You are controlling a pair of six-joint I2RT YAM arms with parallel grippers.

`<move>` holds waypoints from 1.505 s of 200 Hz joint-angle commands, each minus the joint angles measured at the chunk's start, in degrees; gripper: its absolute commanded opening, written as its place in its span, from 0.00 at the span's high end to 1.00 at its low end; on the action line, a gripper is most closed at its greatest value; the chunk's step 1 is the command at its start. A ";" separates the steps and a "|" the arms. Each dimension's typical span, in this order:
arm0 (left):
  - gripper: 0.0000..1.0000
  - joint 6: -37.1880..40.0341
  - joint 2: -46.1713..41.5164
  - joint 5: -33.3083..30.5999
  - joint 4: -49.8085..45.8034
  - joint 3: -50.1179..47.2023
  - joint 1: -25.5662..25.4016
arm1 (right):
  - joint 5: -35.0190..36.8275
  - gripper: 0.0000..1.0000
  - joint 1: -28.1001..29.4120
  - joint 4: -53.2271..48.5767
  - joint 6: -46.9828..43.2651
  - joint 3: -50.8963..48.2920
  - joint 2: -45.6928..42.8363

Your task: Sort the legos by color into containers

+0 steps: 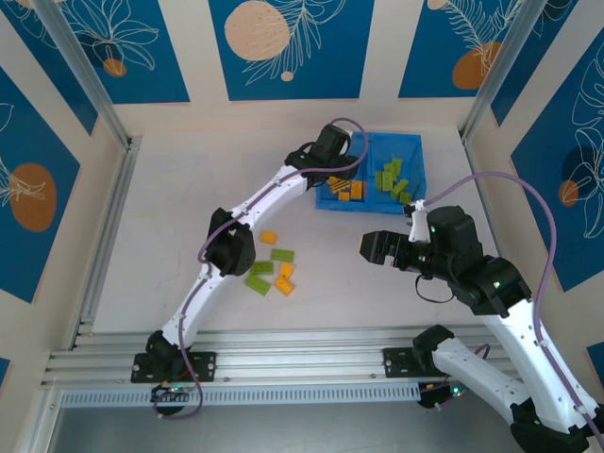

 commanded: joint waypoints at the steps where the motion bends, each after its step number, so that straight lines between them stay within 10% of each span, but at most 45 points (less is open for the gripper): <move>1: 0.39 0.95 -2.62 1.60 1.22 3.02 -0.52 | 0.19 0.10 -0.34 0.10 1.29 -0.82 -0.21; 35: 0.40 2.49 -12.06 2.42 -1.25 -2.99 -1.79 | 0.22 0.10 -0.34 0.93 1.29 -1.50 0.51; 77: 0.42 1.82 -40.04 -0.73 13.69 -42.66 -3.61 | -0.83 0.10 -0.32 3.73 2.49 -3.65 2.11; 141: 0.43 -2.69 -65.73 -11.30 10.45 -81.67 -2.12 | -8.80 0.09 0.58 17.66 1.61 -6.56 10.00; 241: 0.20 -3.04 -50.50 2.07 13.90 -84.34 8.47 | -6.06 0.10 3.96 15.41 1.08 -5.95 13.32; 301: 0.27 -2.68 -42.49 5.33 12.26 -80.51 9.65 | -4.25 0.10 3.96 14.21 2.23 -8.32 9.09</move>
